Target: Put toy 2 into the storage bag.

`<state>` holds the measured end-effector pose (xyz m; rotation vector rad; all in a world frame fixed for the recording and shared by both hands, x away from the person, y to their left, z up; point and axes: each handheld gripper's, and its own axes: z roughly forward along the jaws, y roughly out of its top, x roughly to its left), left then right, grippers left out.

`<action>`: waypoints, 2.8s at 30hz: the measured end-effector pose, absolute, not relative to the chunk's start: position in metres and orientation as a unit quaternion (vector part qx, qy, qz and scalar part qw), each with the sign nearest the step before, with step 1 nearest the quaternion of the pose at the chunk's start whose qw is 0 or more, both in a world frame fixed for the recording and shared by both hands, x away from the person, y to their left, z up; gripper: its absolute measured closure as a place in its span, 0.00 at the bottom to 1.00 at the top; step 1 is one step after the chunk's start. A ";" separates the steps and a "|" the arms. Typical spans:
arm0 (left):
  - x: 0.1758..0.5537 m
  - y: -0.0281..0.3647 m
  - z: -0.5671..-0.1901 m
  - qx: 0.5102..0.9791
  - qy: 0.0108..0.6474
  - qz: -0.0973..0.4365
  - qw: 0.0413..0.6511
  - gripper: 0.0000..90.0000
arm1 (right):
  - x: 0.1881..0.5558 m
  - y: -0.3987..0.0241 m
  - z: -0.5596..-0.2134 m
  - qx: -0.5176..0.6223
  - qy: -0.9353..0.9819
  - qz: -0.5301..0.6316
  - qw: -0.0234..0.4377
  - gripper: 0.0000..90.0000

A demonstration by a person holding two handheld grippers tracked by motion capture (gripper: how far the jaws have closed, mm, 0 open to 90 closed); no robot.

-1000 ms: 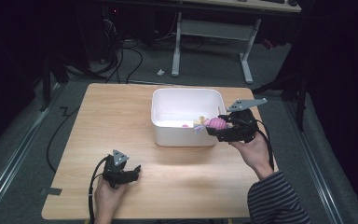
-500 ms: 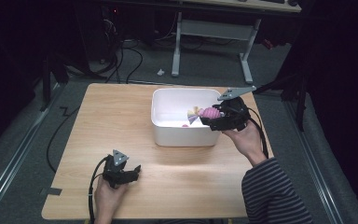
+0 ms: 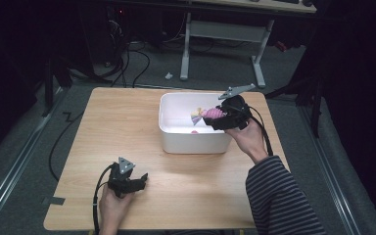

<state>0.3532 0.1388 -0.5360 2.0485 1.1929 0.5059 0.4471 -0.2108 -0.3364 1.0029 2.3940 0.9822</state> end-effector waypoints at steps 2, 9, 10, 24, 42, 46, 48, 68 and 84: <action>0.353 0.139 -0.536 0.791 0.461 0.195 0.351 0.25 | 0.451 -0.210 -0.340 0.358 0.849 0.345 0.182 0.36; 0.353 0.139 -0.536 0.791 0.461 0.196 0.351 0.25 | 0.462 -0.209 -0.350 0.366 0.852 0.334 0.172 0.36; 0.353 0.139 -0.536 0.791 0.461 0.196 0.351 0.25 | 0.463 -0.209 -0.352 0.365 0.852 0.333 0.171 0.36; 0.353 0.139 -0.536 0.791 0.461 0.195 0.352 0.25 | 0.468 -0.200 -0.370 0.365 0.863 0.314 0.153 0.36; 0.353 0.139 -0.536 0.791 0.461 0.195 0.352 0.25 | 0.467 -0.202 -0.372 0.378 0.858 0.322 0.134 0.29; 0.353 0.139 -0.536 0.790 0.462 0.195 0.353 0.25 | 0.461 -0.206 -0.367 0.380 0.851 0.330 0.149 0.28; 0.353 0.139 -0.536 0.790 0.462 0.195 0.353 0.25 | 0.455 -0.210 -0.364 0.382 0.846 0.338 0.156 0.28; 0.353 0.138 -0.536 0.791 0.461 0.195 0.352 0.25 | 0.381 -0.280 -0.355 0.425 0.798 0.378 0.200 0.36; 0.353 0.139 -0.536 0.789 0.462 0.193 0.355 0.26 | 0.334 -0.327 -0.374 0.464 0.765 0.390 0.217 0.36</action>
